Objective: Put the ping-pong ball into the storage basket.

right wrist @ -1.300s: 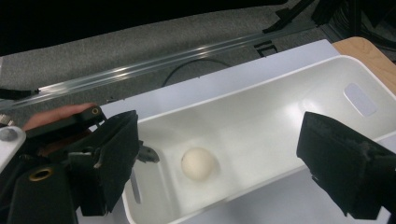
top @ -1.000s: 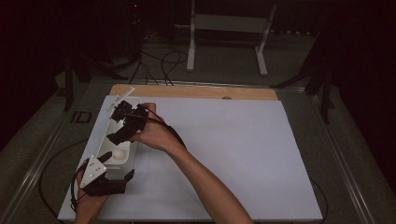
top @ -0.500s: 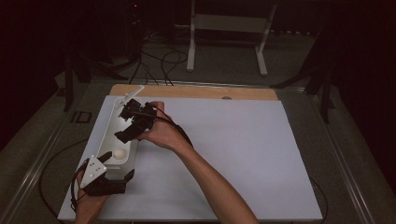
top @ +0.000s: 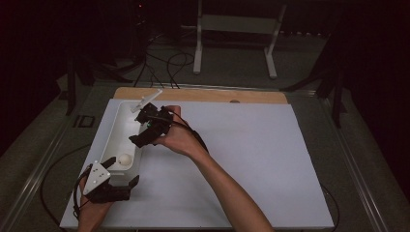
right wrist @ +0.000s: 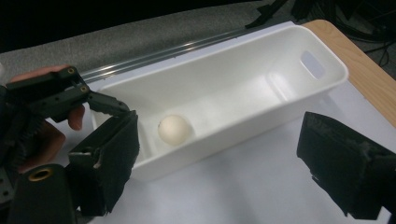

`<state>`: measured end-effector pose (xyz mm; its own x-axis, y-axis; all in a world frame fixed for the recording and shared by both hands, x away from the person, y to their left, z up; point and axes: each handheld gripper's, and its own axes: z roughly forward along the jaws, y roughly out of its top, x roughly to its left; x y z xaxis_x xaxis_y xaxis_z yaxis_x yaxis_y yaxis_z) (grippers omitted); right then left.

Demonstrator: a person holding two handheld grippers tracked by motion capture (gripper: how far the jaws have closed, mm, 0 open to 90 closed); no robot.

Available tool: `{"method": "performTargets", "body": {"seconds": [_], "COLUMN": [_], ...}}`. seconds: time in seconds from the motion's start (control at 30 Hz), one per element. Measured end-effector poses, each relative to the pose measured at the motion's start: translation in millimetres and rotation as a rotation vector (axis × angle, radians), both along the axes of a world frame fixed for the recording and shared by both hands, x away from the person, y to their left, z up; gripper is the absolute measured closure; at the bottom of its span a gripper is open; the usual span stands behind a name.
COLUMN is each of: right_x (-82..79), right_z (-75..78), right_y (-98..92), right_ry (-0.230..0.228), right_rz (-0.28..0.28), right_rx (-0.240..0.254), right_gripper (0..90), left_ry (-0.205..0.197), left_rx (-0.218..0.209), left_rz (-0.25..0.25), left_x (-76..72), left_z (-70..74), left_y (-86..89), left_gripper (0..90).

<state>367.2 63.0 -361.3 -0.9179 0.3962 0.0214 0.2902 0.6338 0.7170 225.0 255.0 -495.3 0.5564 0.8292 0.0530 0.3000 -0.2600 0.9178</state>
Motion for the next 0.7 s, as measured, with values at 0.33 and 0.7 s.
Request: {"method": "performTargets", "body": {"seconds": [0.33,0.7], "right_x": [3.4,0.0], "right_z": [-6.5,-17.2], "right_y": [-38.8,-88.1], "right_ry": [-0.003,-0.005], "right_rz": [-0.052,-0.124], "right_rx": [0.003,0.009], "right_gripper": [12.6,12.4], "left_ry": [0.004,0.023], "left_rx": [-0.004,0.013], "left_rz": [0.002,0.003], "left_x": [0.1,2.4], "left_z": [-0.1,-1.9], "left_y": [-0.4,-1.8], "left_gripper": [0.1,0.0]}}
